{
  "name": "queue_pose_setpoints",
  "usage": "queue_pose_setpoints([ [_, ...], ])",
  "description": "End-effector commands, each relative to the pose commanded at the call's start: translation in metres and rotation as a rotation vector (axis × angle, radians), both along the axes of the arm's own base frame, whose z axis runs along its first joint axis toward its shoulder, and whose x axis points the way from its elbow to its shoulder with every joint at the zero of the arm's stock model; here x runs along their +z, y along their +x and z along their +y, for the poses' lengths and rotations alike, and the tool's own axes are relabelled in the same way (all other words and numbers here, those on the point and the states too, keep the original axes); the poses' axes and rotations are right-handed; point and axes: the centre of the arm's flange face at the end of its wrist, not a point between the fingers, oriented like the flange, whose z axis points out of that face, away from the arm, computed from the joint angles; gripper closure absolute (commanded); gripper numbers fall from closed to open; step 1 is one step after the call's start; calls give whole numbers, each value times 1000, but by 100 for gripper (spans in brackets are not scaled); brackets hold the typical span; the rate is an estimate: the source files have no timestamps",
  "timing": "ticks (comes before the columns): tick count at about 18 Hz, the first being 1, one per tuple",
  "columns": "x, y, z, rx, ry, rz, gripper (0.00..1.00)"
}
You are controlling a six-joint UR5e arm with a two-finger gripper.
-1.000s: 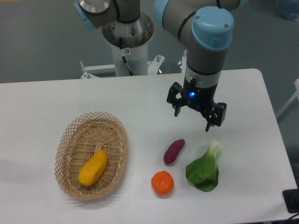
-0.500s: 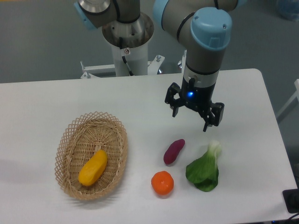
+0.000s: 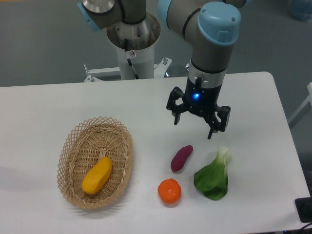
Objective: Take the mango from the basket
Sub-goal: 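Move the open gripper over the basket and lower it onto the yellow mango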
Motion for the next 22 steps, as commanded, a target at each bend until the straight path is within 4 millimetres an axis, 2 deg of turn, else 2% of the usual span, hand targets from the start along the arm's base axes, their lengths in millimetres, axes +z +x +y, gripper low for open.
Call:
queue_pose_setpoints([
  [6, -10, 9, 9, 70, 26, -61, 0],
  [8, -16, 19, 17, 80, 33, -61, 0],
  [11, -43, 52, 28, 34, 32, -58, 0],
  [14, -72, 101, 59, -16, 24, -76, 0],
  [17, -89, 131, 81, -59, 2, -99, 0],
  [22, -139, 178, 118, -130, -46, -141, 0],
])
